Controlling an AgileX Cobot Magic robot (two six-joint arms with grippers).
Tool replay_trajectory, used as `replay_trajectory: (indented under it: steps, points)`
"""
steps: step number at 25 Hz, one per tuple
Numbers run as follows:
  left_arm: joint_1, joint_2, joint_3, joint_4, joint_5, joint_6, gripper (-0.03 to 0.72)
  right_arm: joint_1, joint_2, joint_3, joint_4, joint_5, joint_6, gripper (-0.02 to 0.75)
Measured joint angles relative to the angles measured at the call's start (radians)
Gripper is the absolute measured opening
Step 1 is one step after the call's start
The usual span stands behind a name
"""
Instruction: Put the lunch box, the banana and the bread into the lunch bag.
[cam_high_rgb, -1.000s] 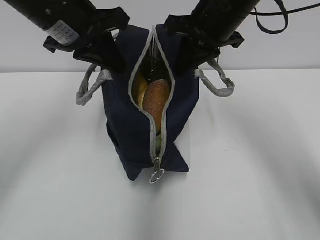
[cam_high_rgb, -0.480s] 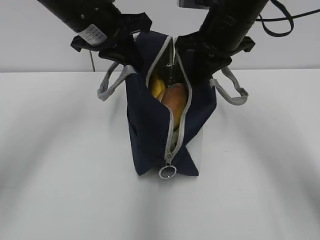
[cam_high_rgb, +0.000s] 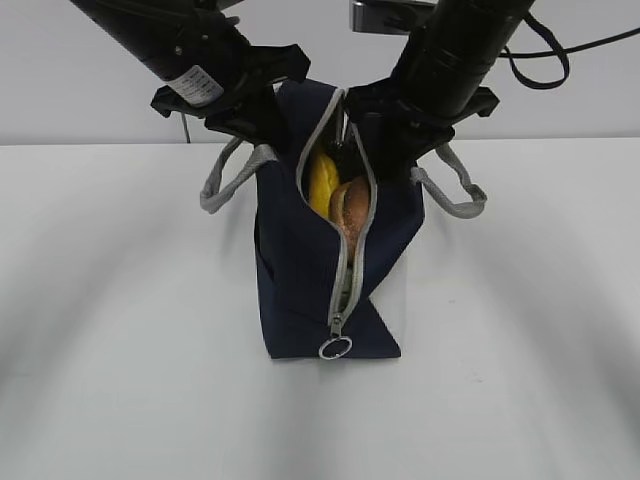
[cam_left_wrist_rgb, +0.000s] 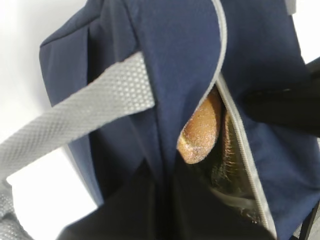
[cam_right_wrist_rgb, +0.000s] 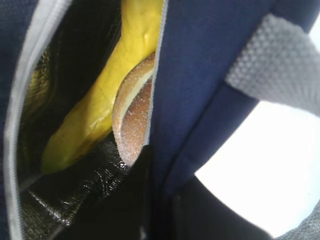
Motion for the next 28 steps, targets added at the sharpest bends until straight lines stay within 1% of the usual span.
replay_trajectory:
  steps: [1, 2, 4, 6, 7, 8, 13, 18, 20, 22, 26, 28]
  points:
    - [0.000, 0.000, 0.000, 0.000, 0.000, 0.000, 0.058, 0.000, 0.000, 0.000, 0.008, -0.001, 0.000, 0.060]
    - [0.000, 0.000, 0.000, 0.000, 0.000, 0.000, 0.108, 0.000, 0.000, 0.000, 0.017, -0.002, 0.000, 0.104]
    - [0.000, -0.005, -0.002, -0.001, 0.012, 0.000, 0.241, 0.000, 0.000, -0.006, 0.046, 0.002, 0.000, 0.241]
    - [0.000, -0.012, -0.002, -0.001, 0.034, 0.000, 0.346, 0.000, 0.000, -0.022, 0.077, 0.017, 0.000, 0.349]
    - [0.001, -0.019, -0.003, -0.001, 0.048, 0.000, 0.394, 0.000, 0.000, -0.033, 0.093, 0.021, 0.000, 0.380]
    - [0.001, -0.024, -0.003, -0.001, 0.061, 0.000, 0.416, 0.000, 0.000, -0.043, 0.101, 0.023, 0.001, 0.396]
    - [0.002, -0.084, -0.003, 0.006, 0.102, 0.012, 0.436, 0.000, -0.015, -0.069, 0.120, 0.027, 0.024, 0.413]
    - [0.002, -0.184, -0.003, 0.083, 0.128, 0.021, 0.436, 0.000, -0.144, 0.012, 0.128, 0.027, 0.026, 0.415]
    - [0.002, -0.223, 0.010, 0.099, 0.128, 0.022, 0.436, 0.000, -0.217, 0.088, 0.130, 0.014, 0.026, 0.415]
    - [0.002, -0.270, 0.048, 0.101, 0.117, 0.024, 0.436, 0.000, -0.299, 0.176, 0.135, -0.037, 0.013, 0.415]
    - [0.002, -0.350, 0.200, 0.104, 0.069, 0.038, 0.436, 0.000, -0.449, 0.387, 0.163, -0.157, -0.083, 0.415]
    - [0.002, -0.394, 0.288, 0.104, 0.031, 0.044, 0.434, 0.000, -0.513, 0.504, 0.198, -0.213, -0.148, 0.415]
